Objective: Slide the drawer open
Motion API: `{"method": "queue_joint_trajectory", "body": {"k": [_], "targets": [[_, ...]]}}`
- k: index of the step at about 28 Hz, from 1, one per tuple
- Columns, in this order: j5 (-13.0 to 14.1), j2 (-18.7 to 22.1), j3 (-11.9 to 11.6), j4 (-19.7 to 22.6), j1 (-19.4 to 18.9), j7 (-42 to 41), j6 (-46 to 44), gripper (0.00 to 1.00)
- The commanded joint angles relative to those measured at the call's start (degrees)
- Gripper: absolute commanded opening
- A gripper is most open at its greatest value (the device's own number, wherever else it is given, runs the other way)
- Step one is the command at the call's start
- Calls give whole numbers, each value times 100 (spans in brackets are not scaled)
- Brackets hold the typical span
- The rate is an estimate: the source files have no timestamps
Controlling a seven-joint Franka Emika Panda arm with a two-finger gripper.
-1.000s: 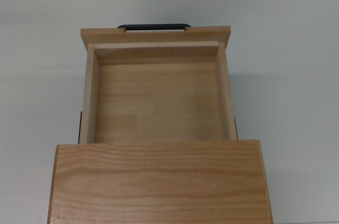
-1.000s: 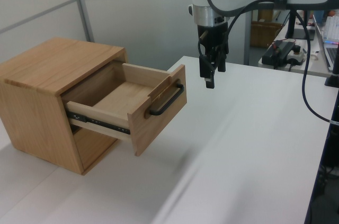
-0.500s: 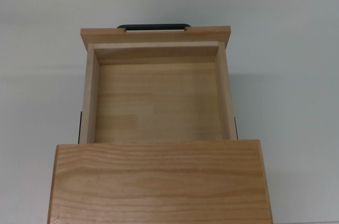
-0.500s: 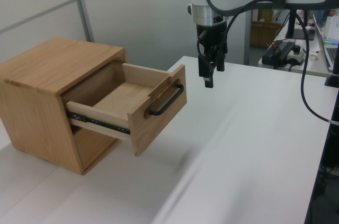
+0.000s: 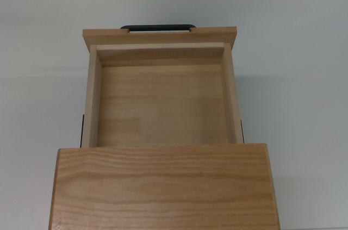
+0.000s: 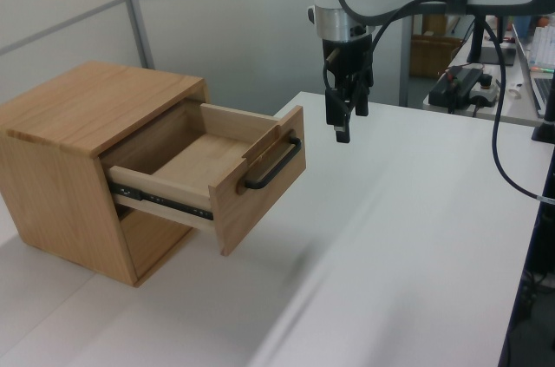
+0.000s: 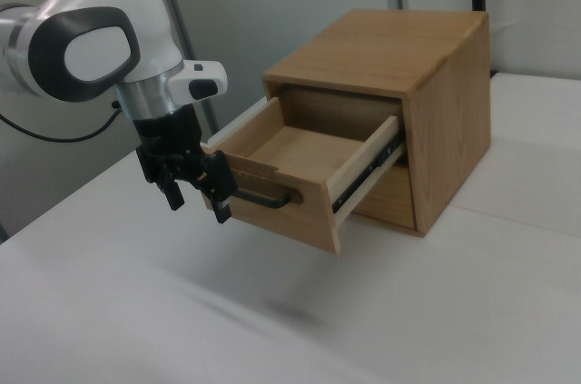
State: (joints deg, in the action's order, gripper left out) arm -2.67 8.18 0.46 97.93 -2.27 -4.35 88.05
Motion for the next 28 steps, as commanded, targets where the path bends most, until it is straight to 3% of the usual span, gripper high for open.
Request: {"method": "queue_joint_trajectory", "body": {"k": [1,28], "targets": [[-14,-71,-54,-204,-2,-180,-192,100],[4,-89,-125,-336,7,-207,-210,100]]}}
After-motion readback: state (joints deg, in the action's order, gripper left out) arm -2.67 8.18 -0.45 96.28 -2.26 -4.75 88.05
